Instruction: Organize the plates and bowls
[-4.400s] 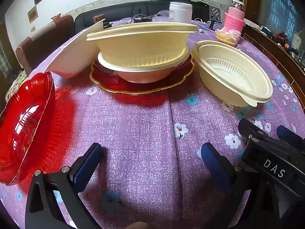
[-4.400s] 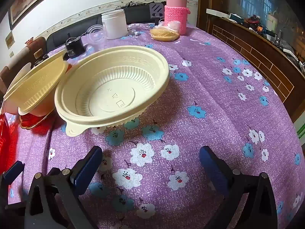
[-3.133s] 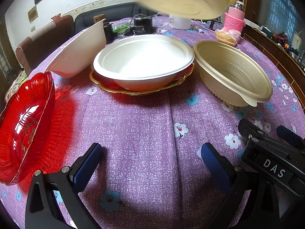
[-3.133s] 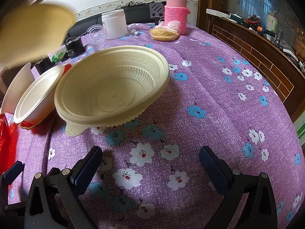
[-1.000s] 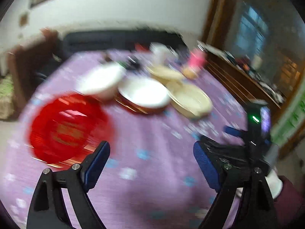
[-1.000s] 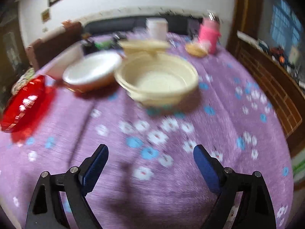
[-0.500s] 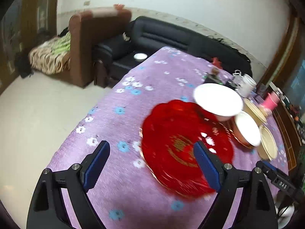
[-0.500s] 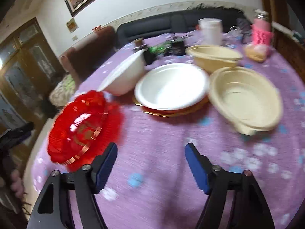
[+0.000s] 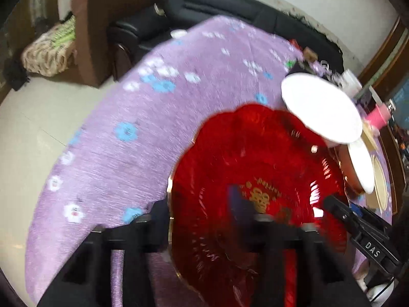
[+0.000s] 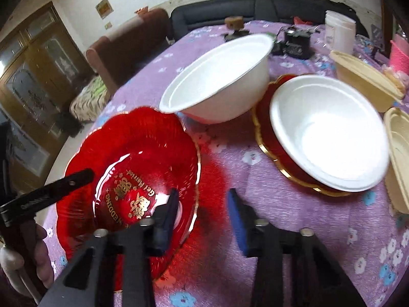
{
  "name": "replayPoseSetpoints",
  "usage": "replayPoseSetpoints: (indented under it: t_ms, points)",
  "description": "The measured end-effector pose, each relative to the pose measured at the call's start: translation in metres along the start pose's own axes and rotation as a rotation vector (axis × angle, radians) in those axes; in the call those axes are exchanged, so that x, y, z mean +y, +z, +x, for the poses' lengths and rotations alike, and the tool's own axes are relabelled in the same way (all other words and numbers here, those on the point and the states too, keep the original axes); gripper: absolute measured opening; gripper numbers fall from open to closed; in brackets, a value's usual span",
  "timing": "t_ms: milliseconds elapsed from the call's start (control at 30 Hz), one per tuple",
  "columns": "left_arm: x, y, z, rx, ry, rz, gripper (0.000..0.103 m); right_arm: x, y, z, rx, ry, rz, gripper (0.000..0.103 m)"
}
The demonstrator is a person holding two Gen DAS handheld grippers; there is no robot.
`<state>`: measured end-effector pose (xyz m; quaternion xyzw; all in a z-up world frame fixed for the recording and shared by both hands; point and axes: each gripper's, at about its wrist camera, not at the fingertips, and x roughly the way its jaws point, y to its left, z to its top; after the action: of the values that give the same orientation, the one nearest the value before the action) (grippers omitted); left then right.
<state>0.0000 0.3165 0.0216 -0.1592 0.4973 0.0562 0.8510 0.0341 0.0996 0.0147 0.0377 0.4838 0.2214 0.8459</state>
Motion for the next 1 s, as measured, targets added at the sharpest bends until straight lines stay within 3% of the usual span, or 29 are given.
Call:
replayPoseSetpoints:
  t_ms: [33,67,200,433,633,733,800,900,1000]
  points:
    - [0.000,-0.001,0.000,-0.002,0.005,0.000,0.021,0.001,0.000,0.003,0.012,0.012,-0.001,0.020]
    - [0.000,0.000,-0.001,-0.008,0.007,-0.001,0.020,0.002,-0.001,0.006,0.020,0.023,-0.006,0.018]
    - [0.008,-0.002,-0.018,-0.044,-0.003,-0.030,0.019,0.018,-0.004,0.002,-0.015,-0.028,-0.090,0.015]
    - [0.022,-0.017,-0.059,-0.121,0.021,-0.042,0.019,0.046,-0.010,-0.022,-0.071,0.006,-0.163,0.015]
    - [0.032,-0.030,-0.049,-0.094,0.062,-0.050,0.019,0.048,-0.022,-0.006,-0.030,0.034,-0.162,0.016]
    - [0.034,-0.031,-0.034,-0.059,0.110,-0.047,0.029,0.045,-0.023,0.005,-0.024,0.041,-0.152,0.018]
    - [0.037,-0.035,-0.035,-0.051,0.114,-0.063,0.029,0.044,-0.026,0.008,-0.043,0.025,-0.161,0.018]
    - [0.042,-0.048,-0.062,-0.098,0.115,-0.091,0.032,0.042,-0.030,-0.006,-0.078,0.042,-0.162,0.021]
    - [0.044,-0.080,-0.116,-0.188,0.177,-0.141,0.035,0.039,-0.035,-0.037,-0.161,0.057,-0.155,0.021]
